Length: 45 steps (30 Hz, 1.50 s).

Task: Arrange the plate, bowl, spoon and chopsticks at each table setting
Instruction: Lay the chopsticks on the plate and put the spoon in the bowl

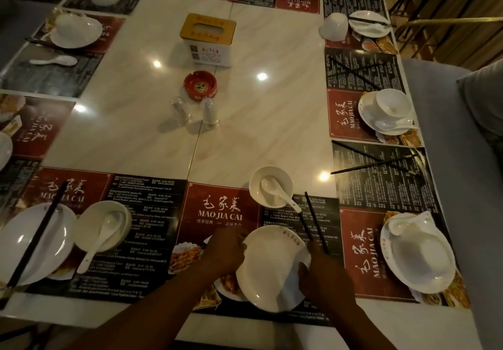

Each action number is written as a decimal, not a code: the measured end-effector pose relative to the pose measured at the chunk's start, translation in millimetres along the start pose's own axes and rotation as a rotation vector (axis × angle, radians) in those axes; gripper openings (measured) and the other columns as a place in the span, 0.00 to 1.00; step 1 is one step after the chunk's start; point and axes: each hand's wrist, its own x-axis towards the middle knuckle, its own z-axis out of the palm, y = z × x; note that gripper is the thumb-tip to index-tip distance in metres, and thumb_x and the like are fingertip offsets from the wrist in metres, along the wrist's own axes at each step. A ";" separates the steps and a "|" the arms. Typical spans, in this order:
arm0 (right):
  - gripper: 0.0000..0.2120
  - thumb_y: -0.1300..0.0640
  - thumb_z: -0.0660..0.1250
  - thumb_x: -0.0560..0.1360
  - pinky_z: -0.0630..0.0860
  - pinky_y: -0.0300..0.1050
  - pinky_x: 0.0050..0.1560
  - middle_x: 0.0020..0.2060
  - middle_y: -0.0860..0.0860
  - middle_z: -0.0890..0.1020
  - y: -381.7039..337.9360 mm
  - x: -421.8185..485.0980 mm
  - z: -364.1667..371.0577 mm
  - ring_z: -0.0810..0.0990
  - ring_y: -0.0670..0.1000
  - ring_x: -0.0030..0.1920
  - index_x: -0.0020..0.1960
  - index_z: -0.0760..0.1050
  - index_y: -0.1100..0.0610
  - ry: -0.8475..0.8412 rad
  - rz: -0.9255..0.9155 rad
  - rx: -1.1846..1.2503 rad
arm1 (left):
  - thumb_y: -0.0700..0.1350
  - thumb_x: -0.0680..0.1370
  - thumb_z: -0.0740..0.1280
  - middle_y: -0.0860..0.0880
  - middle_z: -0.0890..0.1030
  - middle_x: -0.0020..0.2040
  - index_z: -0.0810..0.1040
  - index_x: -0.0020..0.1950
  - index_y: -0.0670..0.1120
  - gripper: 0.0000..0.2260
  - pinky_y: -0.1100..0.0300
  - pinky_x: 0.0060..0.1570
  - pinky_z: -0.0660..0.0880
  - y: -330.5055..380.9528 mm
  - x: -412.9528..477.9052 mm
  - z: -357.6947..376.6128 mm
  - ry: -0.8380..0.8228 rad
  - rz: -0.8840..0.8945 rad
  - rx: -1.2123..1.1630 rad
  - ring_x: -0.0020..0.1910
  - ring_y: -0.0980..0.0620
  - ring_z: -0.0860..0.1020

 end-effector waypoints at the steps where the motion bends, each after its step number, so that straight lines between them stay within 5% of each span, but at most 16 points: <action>1: 0.27 0.47 0.66 0.78 0.78 0.43 0.53 0.58 0.49 0.81 -0.9 -2.5 2.2 0.82 0.49 0.55 0.73 0.63 0.51 0.007 0.008 0.009 | 0.40 0.77 0.70 0.55 0.82 0.52 0.82 0.59 0.52 0.12 0.64 0.51 0.72 -2.2 -1.2 -0.6 -0.012 0.000 -0.013 0.50 0.58 0.77; 5: 0.23 0.57 0.69 0.76 0.79 0.46 0.57 0.57 0.51 0.82 -7.6 -10.3 8.7 0.81 0.51 0.56 0.69 0.68 0.54 0.002 0.003 0.080 | 0.38 0.76 0.71 0.56 0.79 0.47 0.81 0.56 0.51 0.12 0.62 0.51 0.74 -17.2 -10.9 -9.4 -0.020 -0.056 -0.115 0.49 0.57 0.78; 10: 0.19 0.63 0.70 0.73 0.74 0.46 0.65 0.58 0.52 0.82 -43.9 -19.3 28.5 0.79 0.52 0.60 0.63 0.77 0.56 0.006 0.028 0.227 | 0.38 0.75 0.71 0.56 0.80 0.43 0.79 0.50 0.54 0.11 0.69 0.34 0.72 -50.9 -30.2 -35.2 0.056 -0.114 -0.193 0.42 0.60 0.78; 21: 0.20 0.65 0.68 0.73 0.72 0.38 0.54 0.50 0.51 0.83 -110.7 -21.0 60.9 0.81 0.51 0.53 0.62 0.80 0.50 0.107 -0.048 0.306 | 0.40 0.73 0.73 0.55 0.79 0.42 0.79 0.48 0.52 0.09 0.68 0.35 0.70 -111.6 -48.5 -74.3 0.126 -0.115 -0.133 0.41 0.60 0.77; 27: 0.20 0.64 0.69 0.75 0.72 0.42 0.61 0.56 0.49 0.82 -113.3 -28.8 59.0 0.79 0.50 0.59 0.65 0.77 0.50 0.133 -0.006 0.339 | 0.42 0.73 0.74 0.57 0.78 0.38 0.81 0.46 0.50 0.05 0.69 0.34 0.69 -111.7 -50.3 -75.8 0.113 -0.097 -0.073 0.38 0.61 0.77; 34: 0.15 0.62 0.68 0.77 0.71 0.41 0.62 0.56 0.50 0.82 -113.4 -32.3 57.5 0.79 0.50 0.59 0.62 0.79 0.52 0.178 -0.018 0.318 | 0.42 0.73 0.74 0.54 0.82 0.39 0.79 0.39 0.53 0.07 0.58 0.44 0.79 -109.9 -47.0 -82.3 0.068 -0.080 -0.042 0.40 0.56 0.80; 45: 0.15 0.61 0.68 0.77 0.70 0.41 0.63 0.56 0.48 0.82 -114.3 -27.6 58.3 0.78 0.49 0.60 0.63 0.79 0.51 0.189 0.026 0.292 | 0.43 0.73 0.74 0.53 0.81 0.42 0.77 0.41 0.54 0.08 0.62 0.41 0.77 -111.0 -44.0 -81.3 0.065 -0.074 -0.072 0.41 0.57 0.80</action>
